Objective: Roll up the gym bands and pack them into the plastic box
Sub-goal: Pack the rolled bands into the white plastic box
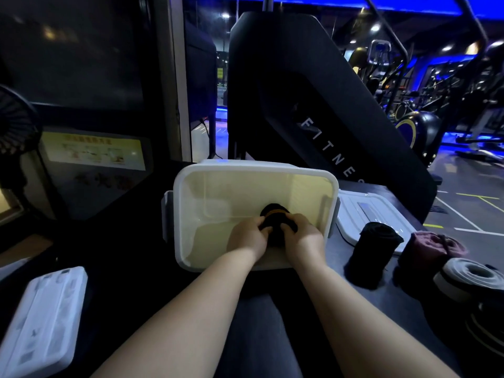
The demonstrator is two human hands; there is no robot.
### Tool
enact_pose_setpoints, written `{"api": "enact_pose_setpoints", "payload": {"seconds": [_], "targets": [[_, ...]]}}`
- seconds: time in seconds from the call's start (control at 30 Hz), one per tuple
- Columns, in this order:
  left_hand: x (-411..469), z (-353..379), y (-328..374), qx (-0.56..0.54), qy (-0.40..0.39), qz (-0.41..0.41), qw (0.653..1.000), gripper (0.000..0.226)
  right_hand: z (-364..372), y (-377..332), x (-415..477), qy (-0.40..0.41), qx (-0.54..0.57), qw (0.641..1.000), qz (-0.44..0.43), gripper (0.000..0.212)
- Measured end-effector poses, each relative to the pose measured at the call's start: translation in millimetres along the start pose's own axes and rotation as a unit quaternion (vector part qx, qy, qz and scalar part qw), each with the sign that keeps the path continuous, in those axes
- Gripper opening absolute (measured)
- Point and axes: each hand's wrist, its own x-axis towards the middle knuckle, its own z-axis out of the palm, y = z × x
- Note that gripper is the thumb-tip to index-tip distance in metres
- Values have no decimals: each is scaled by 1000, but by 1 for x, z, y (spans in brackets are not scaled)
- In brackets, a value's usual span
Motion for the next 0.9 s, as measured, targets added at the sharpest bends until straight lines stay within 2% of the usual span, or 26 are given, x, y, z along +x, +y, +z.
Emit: {"api": "enact_pose_setpoints", "payload": {"seconds": [0.2, 0.5, 0.77, 0.9], "targets": [[6, 3, -3, -16, 19, 19, 1000, 32, 2, 0, 4, 15, -8, 1000, 8, 35], [10, 10, -8, -20, 28, 27, 999, 38, 4, 3, 5, 23, -12, 1000, 11, 37], [5, 5, 1, 3, 21, 18, 1000, 38, 1, -3, 2, 15, -34, 999, 17, 38], [-4, 1, 9, 8, 16, -14, 1000, 33, -7, -12, -6, -4, -51, 999, 6, 39]]}}
